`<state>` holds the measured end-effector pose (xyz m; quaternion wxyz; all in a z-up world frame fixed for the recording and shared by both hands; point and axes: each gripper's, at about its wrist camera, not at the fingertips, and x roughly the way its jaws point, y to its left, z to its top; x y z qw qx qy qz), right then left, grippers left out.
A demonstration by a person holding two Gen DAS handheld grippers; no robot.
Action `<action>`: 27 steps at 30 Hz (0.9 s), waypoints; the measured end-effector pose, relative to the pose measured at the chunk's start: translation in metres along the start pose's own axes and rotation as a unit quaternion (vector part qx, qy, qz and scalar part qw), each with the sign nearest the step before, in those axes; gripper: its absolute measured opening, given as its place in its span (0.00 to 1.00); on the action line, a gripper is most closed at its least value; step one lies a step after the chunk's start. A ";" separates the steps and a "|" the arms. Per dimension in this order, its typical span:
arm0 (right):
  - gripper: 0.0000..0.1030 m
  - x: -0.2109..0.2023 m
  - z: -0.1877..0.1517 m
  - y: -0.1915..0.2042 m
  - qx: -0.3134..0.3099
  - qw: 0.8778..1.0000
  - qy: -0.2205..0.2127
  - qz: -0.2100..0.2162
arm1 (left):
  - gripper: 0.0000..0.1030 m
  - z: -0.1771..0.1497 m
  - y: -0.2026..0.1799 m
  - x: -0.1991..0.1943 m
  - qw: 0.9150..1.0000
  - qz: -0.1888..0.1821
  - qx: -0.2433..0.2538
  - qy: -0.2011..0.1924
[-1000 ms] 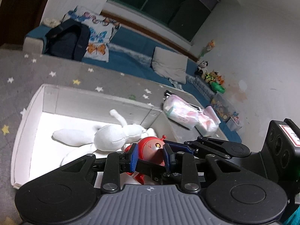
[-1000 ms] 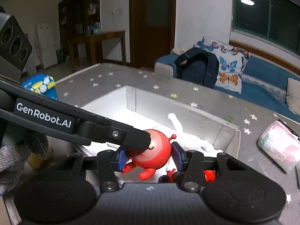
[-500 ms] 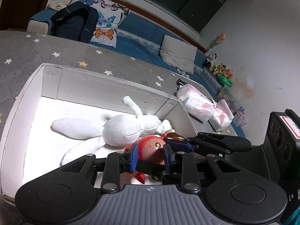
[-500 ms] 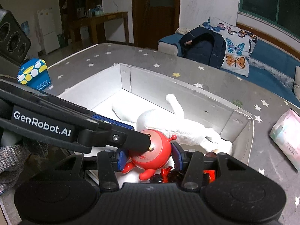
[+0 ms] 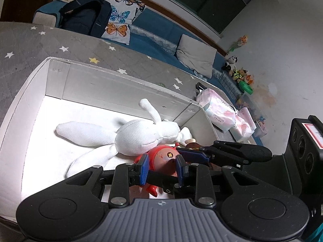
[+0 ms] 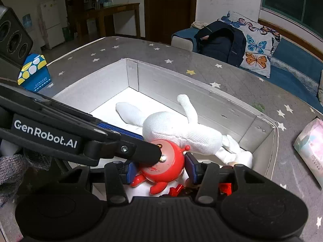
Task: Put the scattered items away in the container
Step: 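Carry the red round toy into the box and open the right gripper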
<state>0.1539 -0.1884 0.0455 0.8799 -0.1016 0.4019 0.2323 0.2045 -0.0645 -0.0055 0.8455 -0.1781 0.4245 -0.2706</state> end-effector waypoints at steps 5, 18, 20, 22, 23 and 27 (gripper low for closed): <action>0.48 0.001 0.000 0.000 0.001 1.000 0.000 0.000 | 0.30 0.000 0.002 0.001 1.000 0.002 -0.003 0.002; 0.53 -0.006 -0.003 0.001 0.012 1.000 -0.014 -0.006 | 0.30 -0.001 0.001 -0.004 1.000 0.011 -0.001 -0.002; 0.54 -0.009 -0.004 0.001 0.014 1.000 -0.018 -0.007 | 0.30 -0.002 0.000 -0.006 1.000 0.011 0.000 -0.005; 0.57 -0.013 -0.004 0.003 0.014 1.000 -0.024 -0.012 | 0.30 -0.002 -0.001 -0.009 1.000 0.011 0.001 -0.008; 0.61 -0.016 -0.005 0.003 0.015 0.999 -0.029 -0.015 | 0.30 -0.002 -0.002 -0.011 1.000 0.010 0.001 -0.010; 0.69 -0.027 -0.008 0.006 0.019 0.998 -0.048 -0.022 | 0.30 -0.003 -0.006 -0.019 1.000 0.010 0.005 -0.019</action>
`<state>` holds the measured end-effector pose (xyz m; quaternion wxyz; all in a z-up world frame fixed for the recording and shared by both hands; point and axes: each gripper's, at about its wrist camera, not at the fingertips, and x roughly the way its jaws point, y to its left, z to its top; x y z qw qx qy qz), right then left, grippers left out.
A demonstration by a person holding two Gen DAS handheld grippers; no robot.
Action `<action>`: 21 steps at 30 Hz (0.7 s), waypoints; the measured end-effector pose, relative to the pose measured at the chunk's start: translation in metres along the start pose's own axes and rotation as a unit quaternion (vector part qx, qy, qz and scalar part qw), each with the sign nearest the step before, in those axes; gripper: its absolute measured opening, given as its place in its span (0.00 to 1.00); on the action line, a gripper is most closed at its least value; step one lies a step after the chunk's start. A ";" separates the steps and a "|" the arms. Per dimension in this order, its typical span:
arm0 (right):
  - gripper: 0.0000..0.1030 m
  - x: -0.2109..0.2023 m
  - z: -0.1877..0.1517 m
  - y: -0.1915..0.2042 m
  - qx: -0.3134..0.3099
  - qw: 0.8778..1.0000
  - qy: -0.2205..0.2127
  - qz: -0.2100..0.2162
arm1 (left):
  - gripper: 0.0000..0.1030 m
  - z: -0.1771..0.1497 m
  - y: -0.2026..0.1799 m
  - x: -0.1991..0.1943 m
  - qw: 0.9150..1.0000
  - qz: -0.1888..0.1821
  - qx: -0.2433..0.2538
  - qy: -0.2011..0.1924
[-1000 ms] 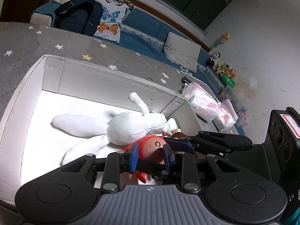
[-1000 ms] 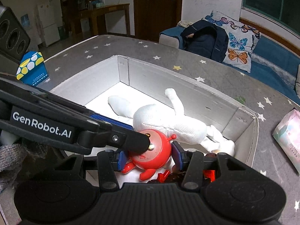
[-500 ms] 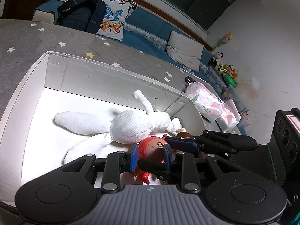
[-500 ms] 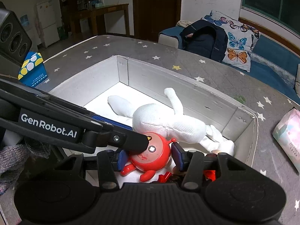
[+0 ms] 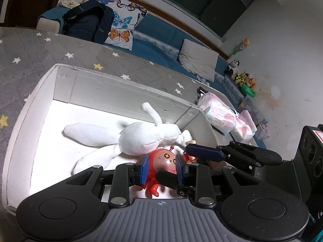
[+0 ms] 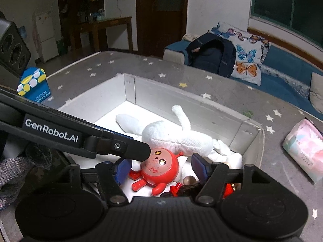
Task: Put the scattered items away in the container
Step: 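Carry the red round toy into the box and open the right gripper, then withdraw both grippers from the box toward the green alien toy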
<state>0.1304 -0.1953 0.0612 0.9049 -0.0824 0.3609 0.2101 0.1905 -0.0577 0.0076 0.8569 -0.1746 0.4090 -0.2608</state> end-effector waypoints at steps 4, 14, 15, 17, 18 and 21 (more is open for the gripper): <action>0.75 -0.016 -0.004 0.003 0.005 1.000 -0.024 -0.011 | 0.30 -0.002 -0.004 -0.010 1.000 -0.001 0.003 -0.010; 0.92 -0.058 -0.021 0.010 0.015 0.996 -0.077 -0.039 | 0.30 -0.014 -0.018 -0.036 0.999 -0.009 0.010 -0.033; 0.96 -0.062 -0.023 0.011 0.017 0.996 -0.082 -0.041 | 0.30 -0.016 -0.019 -0.039 0.999 -0.010 0.011 -0.036; 0.99 -0.071 -0.028 0.012 0.018 0.994 -0.094 -0.046 | 0.30 -0.020 -0.022 -0.045 0.999 -0.012 0.013 -0.041; 1.00 -0.075 -0.031 0.013 0.019 0.994 -0.099 -0.047 | 0.30 -0.022 -0.024 -0.047 0.999 -0.013 0.014 -0.043; 1.00 -0.087 -0.038 0.016 0.019 0.992 -0.113 -0.051 | 0.31 -0.029 -0.029 -0.055 0.999 -0.013 0.019 -0.049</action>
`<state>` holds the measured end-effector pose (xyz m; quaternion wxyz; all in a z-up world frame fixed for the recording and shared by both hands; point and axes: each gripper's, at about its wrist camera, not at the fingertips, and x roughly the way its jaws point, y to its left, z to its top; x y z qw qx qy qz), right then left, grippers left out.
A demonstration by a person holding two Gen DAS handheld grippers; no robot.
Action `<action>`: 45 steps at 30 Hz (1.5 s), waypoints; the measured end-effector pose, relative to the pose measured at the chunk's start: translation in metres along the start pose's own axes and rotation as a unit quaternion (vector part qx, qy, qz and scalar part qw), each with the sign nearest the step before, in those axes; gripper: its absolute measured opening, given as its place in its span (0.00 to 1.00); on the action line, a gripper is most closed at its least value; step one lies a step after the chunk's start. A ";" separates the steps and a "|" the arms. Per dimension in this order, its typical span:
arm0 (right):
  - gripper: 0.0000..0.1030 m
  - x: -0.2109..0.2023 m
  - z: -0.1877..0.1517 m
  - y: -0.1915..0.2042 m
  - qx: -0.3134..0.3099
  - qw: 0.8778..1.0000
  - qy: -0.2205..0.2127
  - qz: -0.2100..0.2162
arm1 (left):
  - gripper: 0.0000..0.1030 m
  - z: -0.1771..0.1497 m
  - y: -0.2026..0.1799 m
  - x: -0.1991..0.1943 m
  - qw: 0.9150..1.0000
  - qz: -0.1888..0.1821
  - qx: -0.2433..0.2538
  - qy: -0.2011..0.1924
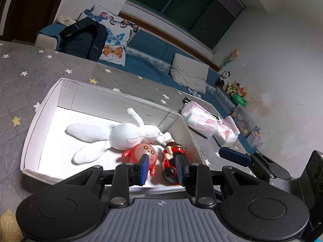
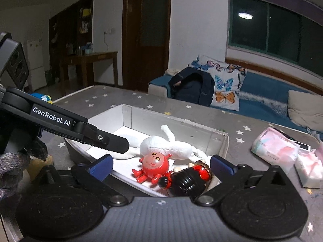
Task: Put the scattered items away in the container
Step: 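Withdraw both grippers from the box toward the green alien toy, then close the right gripper on the green alien toy while the left gripper pinches it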
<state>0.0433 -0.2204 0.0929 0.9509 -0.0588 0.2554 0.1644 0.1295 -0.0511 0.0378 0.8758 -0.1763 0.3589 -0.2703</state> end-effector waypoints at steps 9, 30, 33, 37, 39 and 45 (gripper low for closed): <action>1.00 -0.033 -0.024 -0.002 0.026 0.999 -0.026 -0.009 | 0.31 -0.023 -0.014 -0.018 1.000 -0.006 0.011 -0.004; 1.00 -0.047 -0.088 0.004 0.100 0.995 -0.001 -0.013 | 0.31 -0.067 -0.038 0.007 0.997 -0.036 0.039 0.063; 1.00 -0.040 -0.091 0.006 0.100 0.995 0.018 0.003 | 0.31 -0.068 -0.039 0.010 0.996 -0.036 0.041 0.069; 1.00 -0.033 -0.097 0.011 0.102 0.994 0.032 0.015 | 0.31 -0.069 -0.038 0.014 0.996 -0.036 0.040 0.077; 1.00 -0.030 -0.099 0.011 0.109 0.993 0.036 0.019 | 0.31 -0.070 -0.038 0.016 0.995 -0.037 0.038 0.082; 1.00 -0.024 -0.100 0.013 0.116 0.992 0.046 0.025 | 0.31 -0.070 -0.038 0.022 0.995 -0.041 0.033 0.090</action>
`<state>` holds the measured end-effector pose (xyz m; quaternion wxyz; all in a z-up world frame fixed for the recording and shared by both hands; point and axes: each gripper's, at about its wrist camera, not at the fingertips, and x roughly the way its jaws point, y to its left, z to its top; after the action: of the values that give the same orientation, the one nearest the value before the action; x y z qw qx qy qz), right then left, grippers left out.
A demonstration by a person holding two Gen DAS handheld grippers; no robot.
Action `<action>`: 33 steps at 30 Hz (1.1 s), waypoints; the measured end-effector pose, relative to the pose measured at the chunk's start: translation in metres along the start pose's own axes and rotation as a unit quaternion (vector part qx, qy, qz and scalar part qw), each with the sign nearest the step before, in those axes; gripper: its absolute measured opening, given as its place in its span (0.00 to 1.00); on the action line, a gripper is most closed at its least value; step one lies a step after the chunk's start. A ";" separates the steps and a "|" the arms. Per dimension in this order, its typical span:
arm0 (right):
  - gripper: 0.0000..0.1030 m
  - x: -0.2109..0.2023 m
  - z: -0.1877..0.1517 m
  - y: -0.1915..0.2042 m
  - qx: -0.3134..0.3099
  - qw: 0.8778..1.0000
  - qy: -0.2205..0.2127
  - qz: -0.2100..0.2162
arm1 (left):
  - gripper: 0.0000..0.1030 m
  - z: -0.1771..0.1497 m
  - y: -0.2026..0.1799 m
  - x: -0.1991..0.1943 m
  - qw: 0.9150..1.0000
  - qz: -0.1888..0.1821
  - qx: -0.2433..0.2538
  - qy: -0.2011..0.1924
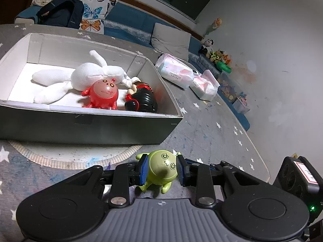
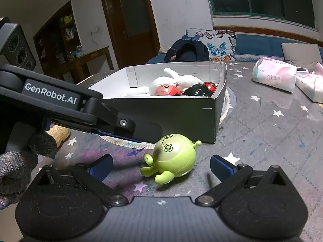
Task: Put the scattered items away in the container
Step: 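Close the right gripper on the green alien toy while the left gripper pinches it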
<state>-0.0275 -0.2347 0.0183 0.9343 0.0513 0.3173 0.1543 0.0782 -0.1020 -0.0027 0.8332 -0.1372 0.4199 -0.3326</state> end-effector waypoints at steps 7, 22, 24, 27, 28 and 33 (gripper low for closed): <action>1.00 0.003 0.002 -0.001 0.012 1.000 -0.001 0.006 | 0.31 0.004 0.006 0.007 1.000 0.000 -0.015 0.010; 0.82 0.007 0.004 -0.006 0.022 1.000 -0.001 0.004 | 0.33 0.006 0.007 0.017 0.999 0.002 -0.028 0.020; 0.78 0.006 0.005 -0.007 0.025 1.000 -0.002 0.004 | 0.33 0.006 0.005 0.019 0.999 0.002 -0.026 0.022; 0.71 0.006 0.005 -0.009 0.027 1.000 0.000 0.005 | 0.33 0.006 0.005 0.020 0.999 0.002 -0.029 0.022; 0.69 0.005 0.005 -0.010 0.027 1.000 0.001 0.004 | 0.33 0.006 0.005 0.020 0.999 0.002 -0.029 0.021; 0.56 0.004 0.003 -0.013 0.032 0.999 0.003 -0.002 | 0.32 0.004 0.006 0.020 0.999 0.000 -0.029 0.016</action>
<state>-0.0195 -0.2455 0.0166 0.9313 0.0803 0.3253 0.1428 0.0919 -0.1111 -0.0152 0.8222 -0.1559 0.4423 -0.3225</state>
